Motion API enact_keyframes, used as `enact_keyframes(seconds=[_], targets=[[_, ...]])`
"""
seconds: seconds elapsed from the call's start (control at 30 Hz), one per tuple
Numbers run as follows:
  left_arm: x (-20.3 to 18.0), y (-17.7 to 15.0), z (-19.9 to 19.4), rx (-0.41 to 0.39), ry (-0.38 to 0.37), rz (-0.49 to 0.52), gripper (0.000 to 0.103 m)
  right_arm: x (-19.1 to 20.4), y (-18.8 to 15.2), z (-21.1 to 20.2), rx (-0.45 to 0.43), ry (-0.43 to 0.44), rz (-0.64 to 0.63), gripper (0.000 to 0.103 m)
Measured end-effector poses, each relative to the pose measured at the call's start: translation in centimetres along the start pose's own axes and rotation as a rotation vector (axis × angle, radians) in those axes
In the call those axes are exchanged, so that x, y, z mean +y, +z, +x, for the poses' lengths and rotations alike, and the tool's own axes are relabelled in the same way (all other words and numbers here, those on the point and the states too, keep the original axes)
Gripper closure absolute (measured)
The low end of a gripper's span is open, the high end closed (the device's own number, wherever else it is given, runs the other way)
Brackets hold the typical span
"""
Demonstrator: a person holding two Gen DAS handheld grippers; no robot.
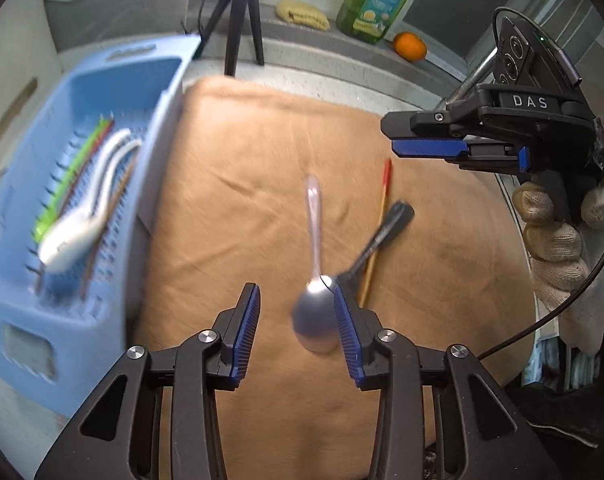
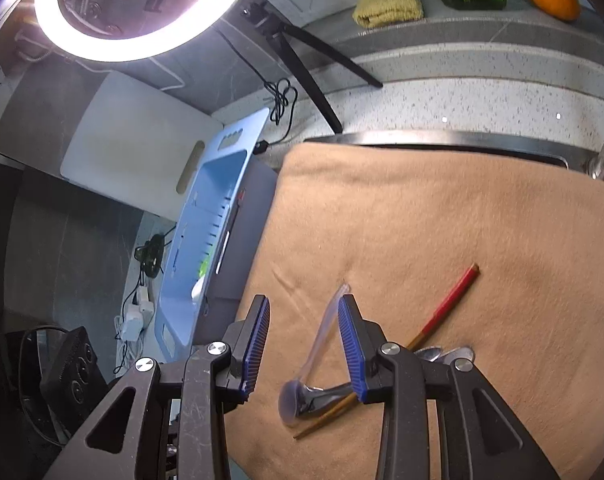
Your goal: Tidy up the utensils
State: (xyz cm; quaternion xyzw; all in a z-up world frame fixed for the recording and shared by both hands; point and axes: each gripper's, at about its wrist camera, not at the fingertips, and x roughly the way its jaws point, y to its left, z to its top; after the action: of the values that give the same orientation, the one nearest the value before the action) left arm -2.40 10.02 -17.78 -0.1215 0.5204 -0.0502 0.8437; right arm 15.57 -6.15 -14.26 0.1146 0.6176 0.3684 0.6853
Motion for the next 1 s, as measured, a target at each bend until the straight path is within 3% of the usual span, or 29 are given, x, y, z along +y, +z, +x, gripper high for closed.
enact_keyframes(seconds=[0.1, 0.27, 0.6, 0.87, 1.0], targets=[[-0.6, -0.6, 0.6, 0.003, -0.016, -0.006, 0.066, -0.5, -0.6, 0.3, 0.025, 0.012, 0.002, 0.070], [-2.5, -0.4, 1.6, 0.013, 0.032, 0.063, 0.066, -2.2, -2.0, 1.2, 0.072, 0.028, 0.042, 0.070], [-6.3, 0.9, 3.9, 0.045, -0.013, 0.203, 0.066, -3.7, -4.0, 1.9, 0.126, 0.055, 0.097, 0.070], [-5.1, 2.1, 5.7, 0.109, -0.031, 0.187, 0.070, -4.4, -4.4, 2.3, 0.139, 0.067, 0.125, 0.070], [-4.3, 2.1, 5.8, 0.124, 0.005, 0.202, 0.070, -4.3, -4.4, 2.8, 0.151, 0.071, 0.124, 0.070]])
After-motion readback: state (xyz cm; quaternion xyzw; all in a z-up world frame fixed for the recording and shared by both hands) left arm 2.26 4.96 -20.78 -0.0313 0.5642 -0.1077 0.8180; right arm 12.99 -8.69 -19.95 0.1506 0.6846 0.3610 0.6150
